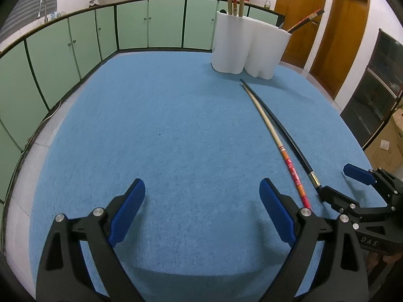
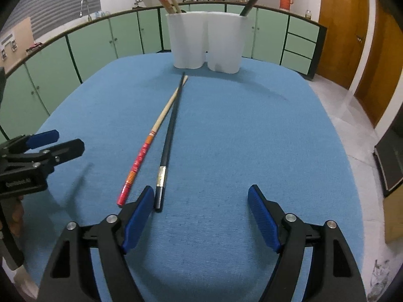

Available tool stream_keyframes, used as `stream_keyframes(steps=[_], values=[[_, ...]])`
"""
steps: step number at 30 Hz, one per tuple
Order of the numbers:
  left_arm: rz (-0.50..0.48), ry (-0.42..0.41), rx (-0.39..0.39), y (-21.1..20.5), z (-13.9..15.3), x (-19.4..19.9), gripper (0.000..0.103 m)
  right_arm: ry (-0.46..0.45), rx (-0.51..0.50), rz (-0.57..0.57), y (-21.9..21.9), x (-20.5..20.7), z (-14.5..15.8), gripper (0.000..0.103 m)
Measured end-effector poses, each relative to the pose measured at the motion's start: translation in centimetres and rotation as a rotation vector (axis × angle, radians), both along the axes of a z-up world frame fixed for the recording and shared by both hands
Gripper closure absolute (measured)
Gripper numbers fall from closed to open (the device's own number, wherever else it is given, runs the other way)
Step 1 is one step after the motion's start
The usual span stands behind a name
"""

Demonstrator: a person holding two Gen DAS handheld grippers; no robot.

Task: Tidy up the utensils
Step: 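Grasp the black chopstick with the right tool while the left grasps the red-patterned one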

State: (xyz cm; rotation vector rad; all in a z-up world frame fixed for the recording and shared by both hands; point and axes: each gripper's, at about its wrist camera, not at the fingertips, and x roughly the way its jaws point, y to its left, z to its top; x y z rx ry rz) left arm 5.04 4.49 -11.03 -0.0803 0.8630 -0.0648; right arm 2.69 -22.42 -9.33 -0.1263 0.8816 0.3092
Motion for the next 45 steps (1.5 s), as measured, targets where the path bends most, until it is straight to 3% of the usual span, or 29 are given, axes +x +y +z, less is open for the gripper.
stream_keyframes(steps=[4, 9, 14, 27, 35, 37, 41, 45], values=[[0.000, -0.003, -0.001, -0.1, 0.1, -0.1, 0.014, 0.015, 0.004, 0.056, 1.1, -0.5, -0.2, 0.044], [-0.003, -0.010, -0.003, -0.3, 0.3, -0.4, 0.014, -0.002, -0.001, 0.088, 2.2, -1.4, -0.2, 0.078], [-0.014, -0.013, -0.006, -0.6, 0.5, -0.7, 0.014, -0.003, 0.024, 0.085, 2.0, -1.7, -0.3, 0.096], [-0.131, -0.009, -0.022, -5.8, 0.6, -1.2, 0.014, 0.016, 0.095, -0.112, -5.5, -1.0, -0.5, 0.097], [-0.191, 0.019, -0.010, -9.7, -0.4, -1.1, 0.014, 0.014, 0.124, -0.166, -8.5, -1.0, -0.4, 0.097], [-0.200, 0.029, -0.004, -10.4, -0.7, -0.9, 0.023, 0.014, 0.136, -0.169, -8.9, -1.0, -0.5, 0.097], [-0.189, 0.031, 0.025, -11.0, -1.0, -0.8, 0.029, 0.015, 0.150, -0.168, -9.3, -1.1, -0.5, 0.097], [-0.170, 0.020, 0.051, -11.1, -1.1, -0.7, 0.046, 0.015, 0.159, -0.167, -9.4, -1.2, -0.7, 0.097]])
